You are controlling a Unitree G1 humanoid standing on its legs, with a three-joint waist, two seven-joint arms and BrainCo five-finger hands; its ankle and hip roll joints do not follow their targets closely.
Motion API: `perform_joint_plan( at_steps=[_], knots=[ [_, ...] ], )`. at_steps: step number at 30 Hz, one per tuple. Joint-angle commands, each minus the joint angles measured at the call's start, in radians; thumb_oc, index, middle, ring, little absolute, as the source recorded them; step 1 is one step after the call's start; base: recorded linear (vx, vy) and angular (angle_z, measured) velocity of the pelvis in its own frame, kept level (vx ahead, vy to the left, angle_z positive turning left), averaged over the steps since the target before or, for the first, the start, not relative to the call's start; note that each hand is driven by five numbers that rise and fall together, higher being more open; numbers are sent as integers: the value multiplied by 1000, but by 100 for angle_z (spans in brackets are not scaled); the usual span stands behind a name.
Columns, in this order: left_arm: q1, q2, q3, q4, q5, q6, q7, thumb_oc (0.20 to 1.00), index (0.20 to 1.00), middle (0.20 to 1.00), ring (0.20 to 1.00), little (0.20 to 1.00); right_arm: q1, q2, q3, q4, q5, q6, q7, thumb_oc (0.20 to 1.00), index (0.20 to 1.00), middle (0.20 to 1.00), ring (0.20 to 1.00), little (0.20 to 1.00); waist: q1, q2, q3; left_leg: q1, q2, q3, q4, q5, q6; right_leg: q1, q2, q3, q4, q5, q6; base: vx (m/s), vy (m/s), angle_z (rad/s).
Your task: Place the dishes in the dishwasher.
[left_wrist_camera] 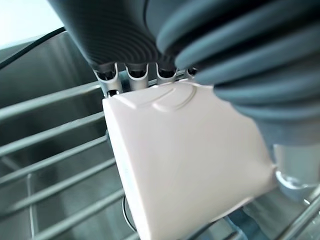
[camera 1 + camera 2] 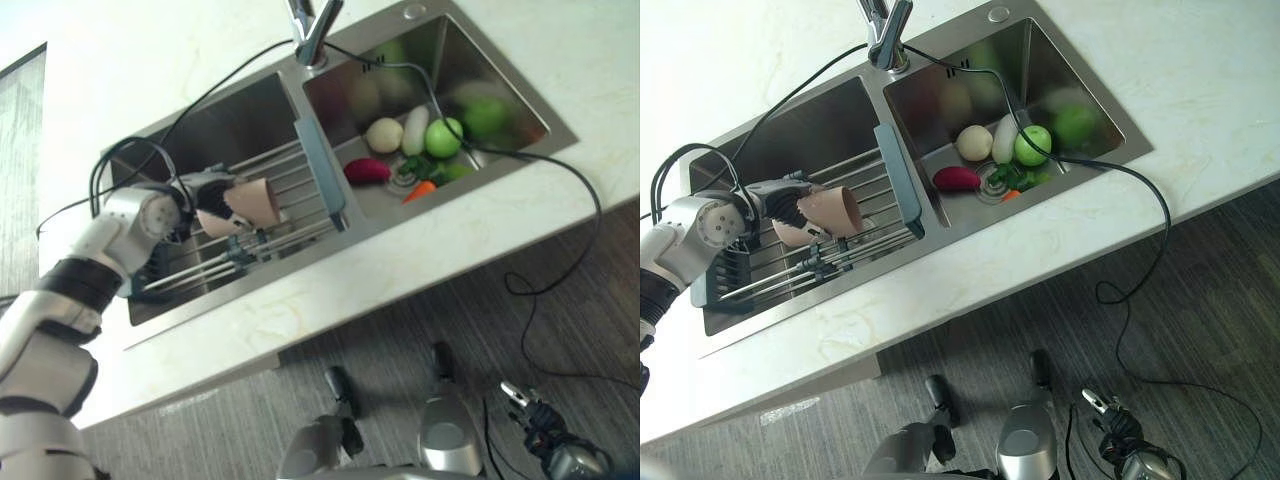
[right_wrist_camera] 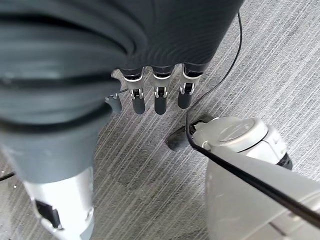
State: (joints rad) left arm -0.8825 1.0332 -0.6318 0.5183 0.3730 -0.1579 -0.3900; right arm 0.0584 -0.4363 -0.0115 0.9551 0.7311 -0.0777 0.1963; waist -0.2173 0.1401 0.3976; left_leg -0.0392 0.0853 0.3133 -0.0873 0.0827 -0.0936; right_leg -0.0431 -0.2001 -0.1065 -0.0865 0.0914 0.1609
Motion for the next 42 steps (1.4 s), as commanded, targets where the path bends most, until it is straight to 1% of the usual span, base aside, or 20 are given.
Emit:
perform_joint_plan(
  at_steps=[1, 6, 8, 9, 10, 12, 13, 15, 16, 18, 22, 23, 27, 29, 31, 35, 37, 39, 41, 42],
  knots=[
    [28, 27, -33, 27, 18, -26, -43, 200, 200, 200, 200, 200, -13, -20, -18, -24, 44, -21, 3, 1000, 1000, 1000, 1000, 1000, -15, -24, -7, -48, 46, -25, 138, -107, 14, -130, -28, 7, 159, -71, 33, 0, 0, 0],
    [13, 42, -50, 37, 76, -17, -11, 200, 200, 200, 200, 200, -17, -18, -18, -5, 34, -29, 16, 1000, 1000, 1000, 1000, 1000, -13, -33, -1, -50, 53, -25, 131, -106, 10, -136, -21, 4, 152, -67, 33, -23, -28, 0],
    [19, 43, -51, 29, 56, 31, 34, 200, 200, 200, 200, 200, -19, -14, -19, 2, 36, -34, 17, 1000, 1000, 1000, 1000, 1000, -11, -37, -1, -47, 55, -24, 127, -105, 10, -132, -19, 1, 146, -65, 33, -29, -53, 2],
    [25, 41, -42, 28, 31, 61, 75, 200, 200, 200, 200, 200, -18, -12, -17, 4, 39, -36, 17, 1000, 1000, 1000, 1000, 1000, -9, -39, -2, -45, 56, -23, 126, -105, 10, -130, -18, -2, 145, -66, 32, -29, -60, 1],
    [35, 29, -11, 27, -28, 113, 181, 200, 200, 200, 200, 200, -12, -6, -16, 9, 43, -41, 18, 1000, 1000, 1000, 1000, 1000, -4, -41, -9, -41, 57, -21, 124, -105, 11, -124, -17, -8, 143, -69, 30, -26, -50, 1],
    [63, 16, 39, 19, -77, 135, 289, 200, 200, 200, 200, 200, -3, 1, -19, 5, 35, -39, 15, 1000, 1000, 1000, 1000, 1000, 0, -41, -16, -33, 54, -22, 122, -107, 12, -114, -15, -13, 141, -74, 28, -12, -19, 1],
    [113, -3, 106, 0, -110, 111, 420, 200, 200, 200, 200, 200, 10, 20, -21, 1, 20, -42, 5, 1000, 1000, 1000, 1000, 1000, 9, -40, -29, -26, 51, -24, 122, -110, 13, -105, -13, -17, 142, -81, 25, 0, 0, 0],
    [162, -19, 171, -18, -80, 51, 510, 200, 200, 200, 200, 200, 24, 40, -21, -5, 8, -45, -6, 1000, 1000, 1000, 1000, 1000, 18, -41, -41, -16, 48, -27, 120, -115, 14, -91, -12, -23, 140, -88, 23, 0, 0, 0],
    [201, -31, 215, -39, -56, -5, 584, 200, 200, 200, 200, 200, 32, 52, -19, -1, -3, -52, -13, 1000, 1000, 1000, 1000, 1000, 23, -39, -52, -8, 45, -29, 118, -118, 15, -78, -13, -29, 137, -93, 22, 1, -14, 4],
    [247, -41, 272, -84, -40, -45, 663, 200, 200, 200, 200, 200, 42, 69, -16, 8, -7, -62, -23, 1000, 1000, 1000, 1000, 1000, 36, -38, -69, 4, 42, -34, 116, -122, 17, -59, -14, -41, 134, -100, 19, 3, -16, 5],
    [341, -55, 378, -193, 10, -86, 816, 200, 200, 200, 200, 200, 58, 98, -11, 25, -26, -72, -40, 1000, 1000, 1000, 1000, 1000, 59, -35, -107, 30, 41, -38, 112, -130, 20, -18, -14, -64, 131, -118, 12, 15, -3, 9],
    [364, -53, 405, -223, 25, -84, 844, 200, 200, 200, 200, 200, 64, 105, -12, 30, -34, -73, -44, 1000, 1000, 1000, 1000, 1000, 64, -34, -118, 39, 42, -37, 112, -131, 20, -6, -12, -70, 130, -124, 9, 30, 6, 12],
    [439, -36, 481, -323, 103, -81, 889, 200, 200, 200, 200, 200, 82, 123, -27, 59, -86, -72, -57, 1000, 1000, 1000, 1000, 1000, 82, -29, -158, 75, 45, -33, 108, -140, 20, 39, -11, -94, 128, -142, 4, 42, -6, 7],
    [463, -24, 520, -401, 127, -63, 900, 200, 200, 200, 200, 200, 90, 127, -34, 83, -92, -72, -65, 1000, 1000, 1000, 1000, 1000, 93, -25, -176, 92, 45, -39, 105, -145, 20, 61, -8, -107, 125, -151, 2, 46, -48, 7],
    [492, 5, 595, -501, 152, -31, 952, 200, 200, 200, 200, 200, 98, 128, -58, 148, -131, -69, -58, 1000, 1000, 1000, 1000, 1000, 120, -20, -201, 119, 40, -65, 102, -158, 22, 102, 4, -125, 122, -173, -7, 49, -126, 21],
    [545, 28, 682, -573, 170, 2, 976, 200, 200, 200, 200, 200, 100, 129, -69, 191, -176, -70, -44, 1000, 1000, 1000, 1000, 1000, 152, -15, -220, 123, 42, -93, 110, -159, 18, 121, 20, -141, 123, -187, -22, 19, -114, 18],
    [614, 34, 776, -633, 167, 59, 962, 200, 200, 200, 200, 200, 100, 128, -67, 205, -227, -67, -34, 1000, 1000, 1000, 1000, 1000, 182, -11, -229, 120, 46, -128, 136, -168, 9, 142, 34, -158, 130, -211, -37, 37, -188, 20],
    [678, 35, 843, -651, 147, 99, 960, 200, 200, 200, 200, 200, 96, 121, -59, 205, -261, -62, -26, 1000, 1000, 1000, 1000, 1000, 205, -8, -236, 105, 48, -154, 154, -162, 1, 147, 46, -168, 129, -217, -50, 9, -173, 26],
    [764, 38, 926, -661, 140, 126, 977, 200, 200, 200, 200, 200, 91, 113, -48, 198, -294, -55, -15, 1000, 1000, 1000, 1000, 1000, 236, -7, -238, 88, 54, -184, 180, -163, -10, 156, 56, -188, 130, -232, -60, 5, -194, 46],
    [806, 40, 966, -657, 149, 124, 1007, 200, 200, 200, 200, 200, 85, 107, -41, 193, -313, -51, -6, 1000, 1000, 1000, 1000, 1000, 249, -5, -240, 77, 63, -187, 178, -148, -16, 154, 60, -203, 130, -232, -65, 4, -214, 40]
  ],
)
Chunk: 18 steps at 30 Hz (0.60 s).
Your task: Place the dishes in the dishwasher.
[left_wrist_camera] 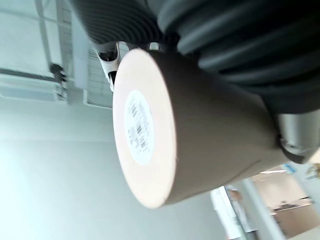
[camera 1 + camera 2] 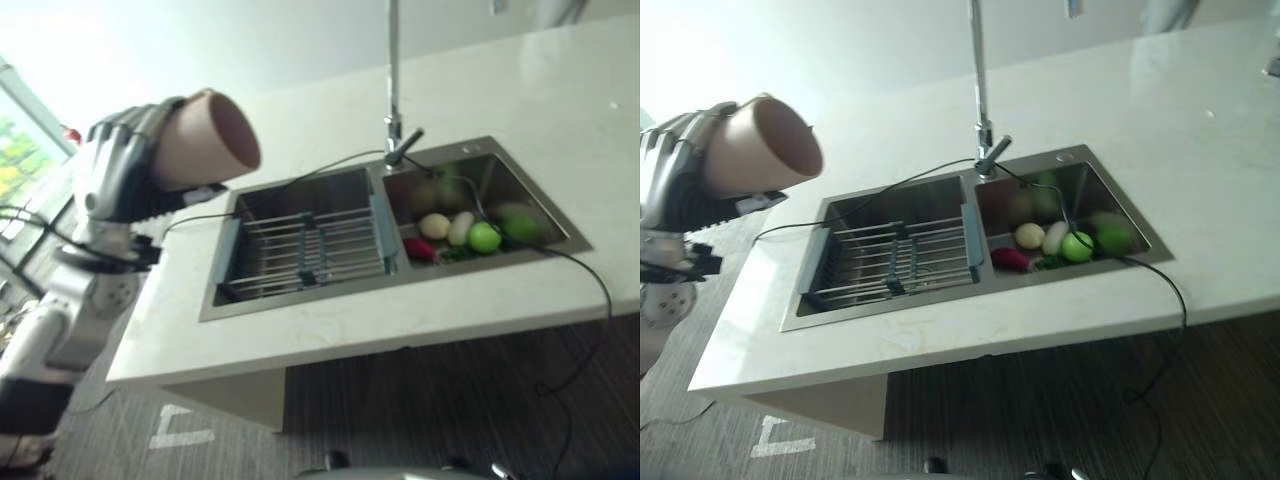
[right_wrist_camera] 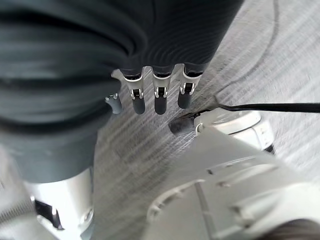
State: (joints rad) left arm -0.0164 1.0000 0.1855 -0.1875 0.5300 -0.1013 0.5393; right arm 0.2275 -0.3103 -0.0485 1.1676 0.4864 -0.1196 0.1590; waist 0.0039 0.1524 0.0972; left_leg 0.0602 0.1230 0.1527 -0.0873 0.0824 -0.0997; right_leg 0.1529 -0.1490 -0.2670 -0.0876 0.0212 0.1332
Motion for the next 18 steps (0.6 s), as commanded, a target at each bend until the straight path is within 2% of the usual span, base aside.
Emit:
perform_joint_plan(
  at_steps=[1, 4, 5, 7, 8, 9, 10, 12, 15, 17, 18],
  knots=[
    [-11, 67, 192, 56, -5, 72, 97, 200, 200, 200, 200, 200, -89, -25, 4, -26, -87, -13, 34, 1000, 1000, 1000, 1000, 1000, 43, -15, 63, -27, 42, -27, 172, -132, -22, -34, 14, -64, 131, -172, -42, -22, -181, 44],
    [72, 44, 259, 64, -30, 70, 111, 200, 200, 200, 200, 200, -95, -34, 17, -53, -104, -16, 32, 1000, 1000, 1000, 1000, 1000, 69, -10, 77, -67, 76, -31, 159, -67, -49, -23, 23, -103, 118, -167, -44, -97, -139, 70],
    [101, 30, 275, 76, -38, 42, 130, 200, 200, 200, 200, 200, -97, -36, 24, -66, -97, -16, 21, 1000, 1000, 1000, 1000, 1000, 78, -7, 90, -88, 93, -6, 154, -37, -57, -15, 21, -137, 111, -164, -43, -180, -105, 100],
    [135, -2, 282, 101, -51, 6, 166, 200, 200, 200, 200, 200, -100, -35, 23, -97, -102, -2, -9, 1000, 1000, 1000, 1000, 1000, 76, -7, 103, -93, 105, 83, 150, -26, -63, -5, 4, -217, 97, -148, -35, -241, -131, 142],
    [153, -45, 258, 113, -38, -36, 212, 200, 200, 200, 200, 200, -106, -31, 21, -114, -66, 16, -43, 1000, 1000, 1000, 1000, 1000, 77, -18, 104, -76, 90, 125, 176, -68, -60, -4, -4, -245, 100, -152, -35, -251, -110, 165],
    [162, -67, 246, 120, -44, -43, 223, 200, 200, 200, 200, 200, -107, -30, 19, -125, -53, 26, -57, 1000, 1000, 1000, 1000, 1000, 75, -22, 106, -75, 78, 138, 200, -91, -49, -8, -10, -260, 105, -148, -36, -343, -120, 182],
    [173, -119, 222, 121, -69, -81, 239, 200, 200, 200, 200, 200, -112, -25, 0, -136, -10, 41, -77, 1000, 1000, 1000, 1000, 1000, 79, -43, 111, -73, 43, 160, 287, -157, -19, -22, -22, -280, 122, -138, -45, -362, -79, 146],
    [170, -167, 204, 118, -27, -118, 249, 200, 200, 200, 200, 200, -106, -17, -25, -138, 36, 40, -74, 1000, 1000, 1000, 1000, 1000, 79, -68, 113, -69, 14, 183, 395, -218, 14, -44, -29, -303, 144, -132, -61, -357, -34, 104],
    [142, -182, 196, 111, -23, -153, 227, 200, 200, 200, 200, 200, -88, -3, -51, -133, 47, 21, -57, 1000, 1000, 1000, 1000, 1000, 62, -76, 103, -35, 27, 230, 459, -229, 15, -72, -32, -344, 156, -124, -77, -278, 114, 81],
    [97, -180, 179, 114, -28, -167, 187, 200, 200, 200, 200, 200, -72, 10, -67, -115, 61, -11, -44, 1000, 1000, 1000, 1000, 1000, 34, -70, 91, 20, 44, 286, 432, -219, 9, -93, -46, -384, 164, -106, -74, -243, 231, 77],
    [84, -178, 173, 115, -30, -169, 177, 200, 200, 200, 200, 200, -68, 14, -72, -110, 64, -19, -41, 1000, 1000, 1000, 1000, 1000, 26, -68, 89, 35, 46, 300, 418, -218, 8, -100, -53, -394, 168, -99, -70, -306, 388, 263]
  ],
)
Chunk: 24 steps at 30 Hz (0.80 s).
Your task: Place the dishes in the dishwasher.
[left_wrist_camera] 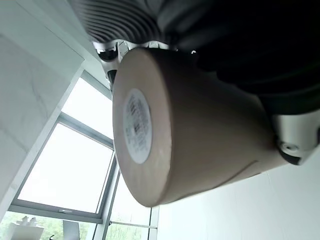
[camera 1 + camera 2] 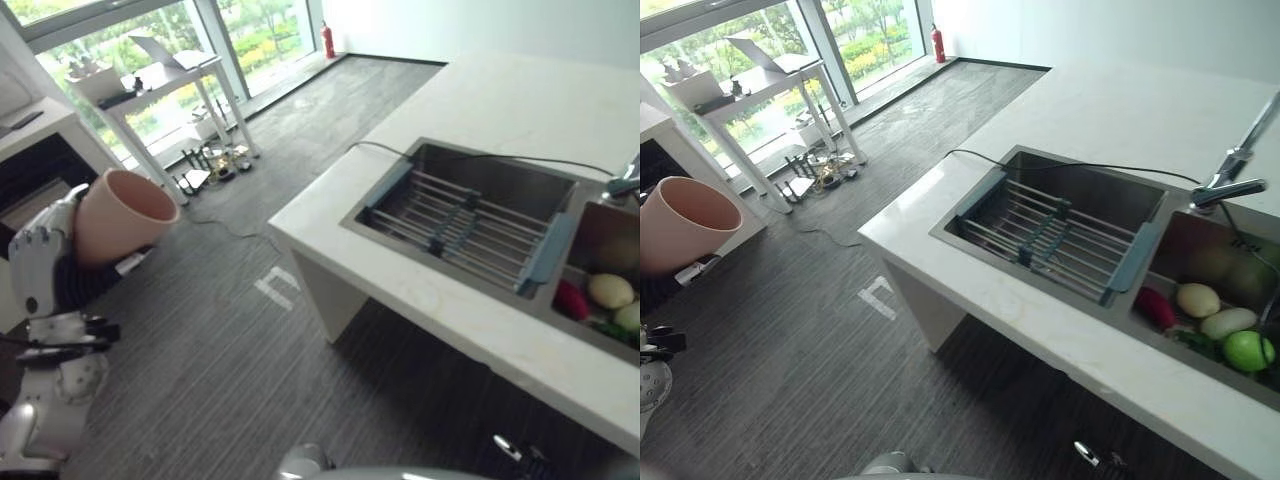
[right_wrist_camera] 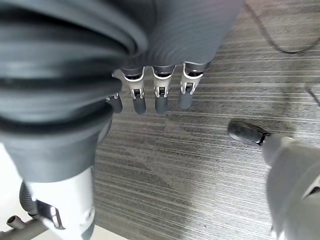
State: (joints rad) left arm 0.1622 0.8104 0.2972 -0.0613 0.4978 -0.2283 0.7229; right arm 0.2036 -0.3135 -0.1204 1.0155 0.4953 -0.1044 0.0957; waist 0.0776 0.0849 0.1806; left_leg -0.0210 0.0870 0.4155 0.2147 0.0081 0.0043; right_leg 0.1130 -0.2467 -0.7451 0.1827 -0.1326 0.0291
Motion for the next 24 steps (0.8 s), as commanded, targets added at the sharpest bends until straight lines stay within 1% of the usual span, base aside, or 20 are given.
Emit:
perform_joint_plan(
  at_steps=[1, 2, 3, 4, 5, 6, 7, 9, 10, 11, 12, 13, 14, 16, 19, 20, 21, 22, 24],
  knots=[
    [-150, 19, 31, -6, -10, -43, -44, 200, 200, 200, 200, 200, -33, 30, -20, 61, 47, -62, 31, 1000, 1000, 1000, 1000, 1000, -78, 7, -1, 162, 80, 84, 43, -151, -87, -93, 2, 49, -81, 94, 60, -322, 487, 241],
    [-181, 21, 10, -6, -18, -50, -66, 200, 200, 200, 200, 200, -32, 34, -21, 67, 48, -70, 23, 1000, 1000, 1000, 1000, 1000, -91, 12, -1, 189, 58, 95, -14, -185, -71, -121, -36, 36, -58, 126, 85, -378, 678, 249],
    [-205, 30, -8, -5, -35, -67, -91, 200, 200, 200, 200, 200, -37, 38, -22, 76, 30, -76, 10, 1000, 1000, 1000, 1000, 1000, -98, 17, 1, 209, 23, 76, -77, -205, -55, -150, -77, 38, -32, 162, 120, -263, 568, 115],
    [-210, 39, -16, -6, -44, -77, -109, 200, 200, 200, 200, 200, -43, 38, -18, 83, -21, -86, -4, 1000, 1000, 1000, 1000, 1000, -91, 16, 3, 209, 2, 51, -102, -214, -49, -157, -95, 47, -26, 183, 137, -205, 468, 145],
    [-214, 47, -21, -10, -50, -88, -117, 200, 200, 200, 200, 200, -48, 42, -15, 89, -59, -93, -12, 1000, 1000, 1000, 1000, 1000, -84, 13, 4, 202, -13, 37, -113, -221, -40, -158, -113, 47, -25, 200, 150, -180, 364, 111],
    [-218, 60, -24, -17, -57, -100, -129, 200, 200, 200, 200, 200, -52, 47, -2, 89, -77, -103, -22, 1000, 1000, 1000, 1000, 1000, -68, 11, 6, 189, -30, 22, -119, -228, -30, -152, -135, 42, -24, 218, 160, -242, 462, 114],
    [-222, 83, -31, -34, -65, -113, -146, 200, 200, 200, 200, 200, -64, 60, 22, 77, -43, -99, -39, 1000, 1000, 1000, 1000, 1000, -49, 10, 11, 174, -56, 5, -134, -233, -10, -147, -171, 33, -5, 224, 168, -257, 445, 100],
    [-224, 90, -36, -50, -60, -108, -154, 200, 200, 200, 200, 200, -71, 67, 30, 64, 4, -86, -49, 1000, 1000, 1000, 1000, 1000, -37, 12, 12, 163, -71, -7, -147, -230, 7, -141, -178, 41, 16, 209, 166, -213, 351, 90],
    [-250, 95, -78, -53, -54, -93, -157, 200, 200, 200, 200, 200, -69, 76, 24, 52, 52, -67, -49, 1000, 1000, 1000, 1000, 1000, -58, 11, 17, 147, -93, -82, -150, -232, 35, -173, -146, 179, 69, 164, 162, -139, 259, 86],
    [-258, 100, -88, -49, -56, -95, -156, 200, 200, 200, 200, 200, -66, 78, 21, 50, 50, -66, -47, 1000, 1000, 1000, 1000, 1000, -65, 10, 18, 144, -97, -101, -149, -233, 40, -183, -133, 218, 82, 155, 162, -84, 186, 105],
    [-278, 107, -113, -39, -57, -107, -152, 200, 200, 200, 200, 200, -61, 83, 18, 48, 47, -67, -44, 1000, 1000, 1000, 1000, 1000, -80, 8, 20, 137, -105, -142, -146, -235, 49, -199, -97, 303, 97, 127, 162, -84, 58, 126],
    [-310, 118, -148, -23, -60, -120, -149, 200, 200, 200, 200, 200, -55, 85, 21, 51, 33, -78, -35, 1000, 1000, 1000, 1000, 1000, -105, 4, 26, 120, -109, -174, -146, -211, 59, -212, -36, 390, 95, 96, 144, -74, 53, 142],
    [-336, 123, -176, -13, -61, -126, -149, 200, 200, 200, 200, 200, -54, 83, 24, 53, 29, -80, -26, 1000, 1000, 1000, 1000, 1000, -118, 3, 25, 117, -107, -201, -154, -201, 59, -207, 8, 444, 87, 59, 137, -59, 61, 139],
    [-380, 125, -221, -8, -64, -117, -164, 200, 200, 200, 200, 200, -57, 72, 34, 49, 4, -66, -8, 1000, 1000, 1000, 1000, 1000, -135, -1, 22, 117, -112, -240, -166, -186, 53, -180, 60, 512, 54, 24, 128, 47, 54, 133],
    [-408, 124, -238, -20, -75, -116, -189, 200, 200, 200, 200, 200, -67, 56, 44, 50, 5, -41, 9, 1000, 1000, 1000, 1000, 1000, -132, -9, 16, 107, -114, -261, -170, -173, 47, -157, 80, 545, 5, 28, 124, 40, -47, 126],
    [-449, 119, -262, -31, -82, -131, -229, 200, 200, 200, 200, 200, -83, 36, 53, 83, 24, -38, 35, 1000, 1000, 1000, 1000, 1000, -133, -19, 15, 103, -114, -293, -165, -172, 45, -144, 89, 601, -28, 44, 131, 71, -121, 102],
    [-457, 123, -267, -31, -88, -134, -237, 200, 200, 200, 200, 200, -85, 35, 52, 90, 30, -41, 37, 1000, 1000, 1000, 1000, 1000, -135, -20, 17, 104, -114, -301, -160, -175, 47, -150, 89, 613, -18, 45, 134, 96, -158, 122],
    [-471, 123, -270, -28, -90, -136, -257, 200, 200, 200, 200, 200, -93, 29, 55, 100, 33, -43, 53, 1000, 1000, 1000, 1000, 1000, -134, -22, 19, 102, -111, -304, -156, -172, 43, -136, 99, 620, -19, 31, 126, 65, -128, 109],
    [-479, 119, -276, -39, -82, -124, -281, 200, 200, 200, 200, 200, -108, 19, 67, 116, 44, -51, 79, 1000, 1000, 1000, 1000, 1000, -122, -28, 18, 102, -99, -295, -154, -164, 31, -112, 109, 601, -43, 30, 116, 79, -214, 85]
  ],
)
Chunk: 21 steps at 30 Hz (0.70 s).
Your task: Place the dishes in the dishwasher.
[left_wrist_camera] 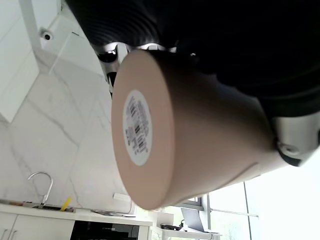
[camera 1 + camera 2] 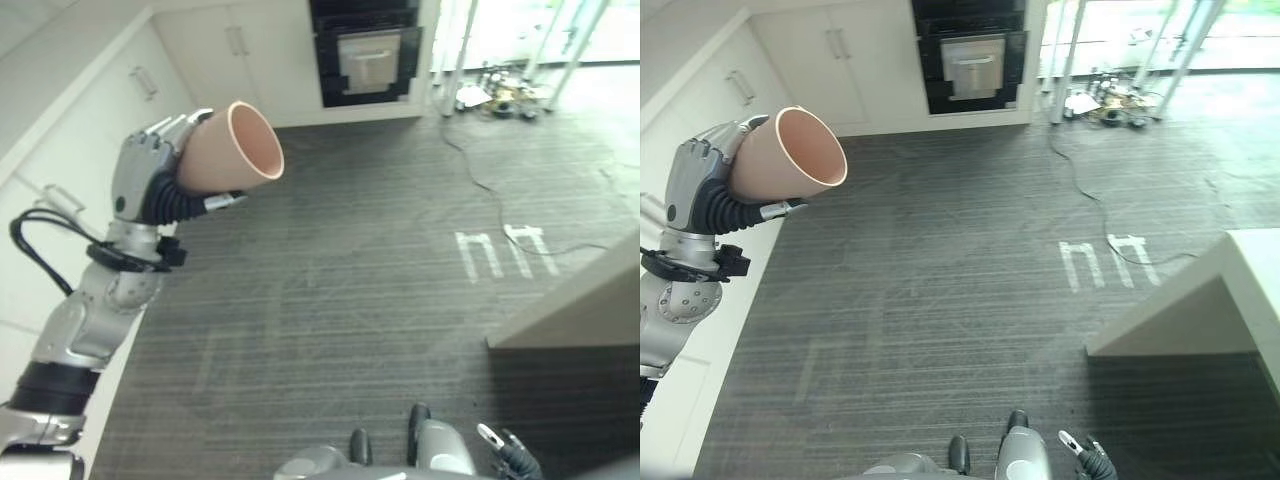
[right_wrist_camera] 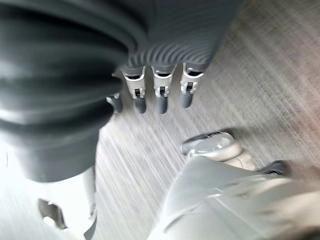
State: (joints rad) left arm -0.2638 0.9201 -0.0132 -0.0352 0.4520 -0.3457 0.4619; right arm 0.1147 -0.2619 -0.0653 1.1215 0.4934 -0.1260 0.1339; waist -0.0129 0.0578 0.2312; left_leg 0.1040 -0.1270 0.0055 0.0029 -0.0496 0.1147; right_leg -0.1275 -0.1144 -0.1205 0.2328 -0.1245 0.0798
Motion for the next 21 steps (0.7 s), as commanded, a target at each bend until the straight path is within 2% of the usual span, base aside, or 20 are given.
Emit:
perform_joint_plan(
  at_steps=[1, 4, 6, 8, 11, 16, 17, 19, 20, 21],
  knots=[
    [-51, 10, 35, -87, -42, 13, -45, 200, 200, 200, 200, 200, -37, -41, 28, 5, 34, -19, 48, 1000, 1000, 1000, 1000, 1000, -19, -5, -36, -21, 131, 127, 59, -98, -94, 150, -17, -45, -124, 25, 57, 91, -242, 65],
    [-39, 36, 58, -109, -79, 28, -61, 200, 200, 200, 200, 200, -55, -52, 68, -14, 15, -8, 57, 1000, 1000, 1000, 1000, 1000, 1, -7, -43, -33, 166, 135, 62, -79, -132, 185, 1, -74, -187, 30, 39, 79, -211, 47],
    [-34, 50, 74, -114, -104, 33, -74, 200, 200, 200, 200, 200, -60, -59, 75, -11, 59, 4, 90, 1000, 1000, 1000, 1000, 1000, 9, -8, -47, -45, 180, 130, 74, -73, -150, 196, 12, -78, -213, 32, 30, 64, -198, 16],
    [-41, 54, 75, -119, -133, 21, -117, 200, 200, 200, 200, 200, -65, -74, 72, -12, 94, 43, 164, 1000, 1000, 1000, 1000, 1000, 8, -12, -49, -69, 209, 156, 109, -66, -173, 208, 11, -102, -245, 41, 26, 5, -134, 15],
    [-49, 39, 73, -114, -131, -21, -122, 200, 200, 200, 200, 200, -54, -82, 67, -17, 145, 53, 242, 1000, 1000, 1000, 1000, 1000, -9, -9, -49, -70, 249, 226, 97, -38, -199, 211, -6, -154, -269, 57, 31, -31, -4, 21],
    [-45, 3, 73, -106, -88, -69, -122, 200, 200, 200, 200, 200, -46, -86, 52, 23, 140, 59, 319, 1000, 1000, 1000, 1000, 1000, -24, -1, -55, -49, 254, 238, 69, -28, -202, 212, -19, -166, -259, 58, 33, 13, 40, 38],
    [-96, -71, 22, -64, -195, -11, -1, 200, 200, 200, 200, 200, -131, -69, 67, 87, 94, 94, 245, 1000, 1000, 1000, 1000, 1000, -29, 3, -5, -68, 192, 152, 89, -17, -178, 182, 29, -74, -169, 33, 10, 46, 27, -8],
    [-103, -78, 9, -48, -180, -15, 4, 200, 200, 200, 200, 200, -113, -55, 80, 97, 75, 80, 231, 1000, 1000, 1000, 1000, 1000, -44, 9, -9, -45, 197, 160, 62, -17, -173, 182, 36, -66, -161, 23, 11, 94, -47, -5],
    [-124, -82, -18, -47, -168, 20, 10, 200, 200, 200, 200, 200, -102, -51, 87, 108, 123, 62, 218, 1000, 1000, 1000, 1000, 1000, -58, 15, -12, -22, 213, 172, 32, -8, -177, 183, 45, -66, -154, 15, 11, 160, -139, -8],
    [-149, -88, -39, -35, -184, 52, 13, 200, 200, 200, 200, 200, -97, -60, 82, 105, 109, 60, 179, 1000, 1000, 1000, 1000, 1000, -75, 18, -16, -10, 223, 188, 29, -7, -183, 188, 56, -65, -151, 4, 6, 150, -138, -11]
  ],
)
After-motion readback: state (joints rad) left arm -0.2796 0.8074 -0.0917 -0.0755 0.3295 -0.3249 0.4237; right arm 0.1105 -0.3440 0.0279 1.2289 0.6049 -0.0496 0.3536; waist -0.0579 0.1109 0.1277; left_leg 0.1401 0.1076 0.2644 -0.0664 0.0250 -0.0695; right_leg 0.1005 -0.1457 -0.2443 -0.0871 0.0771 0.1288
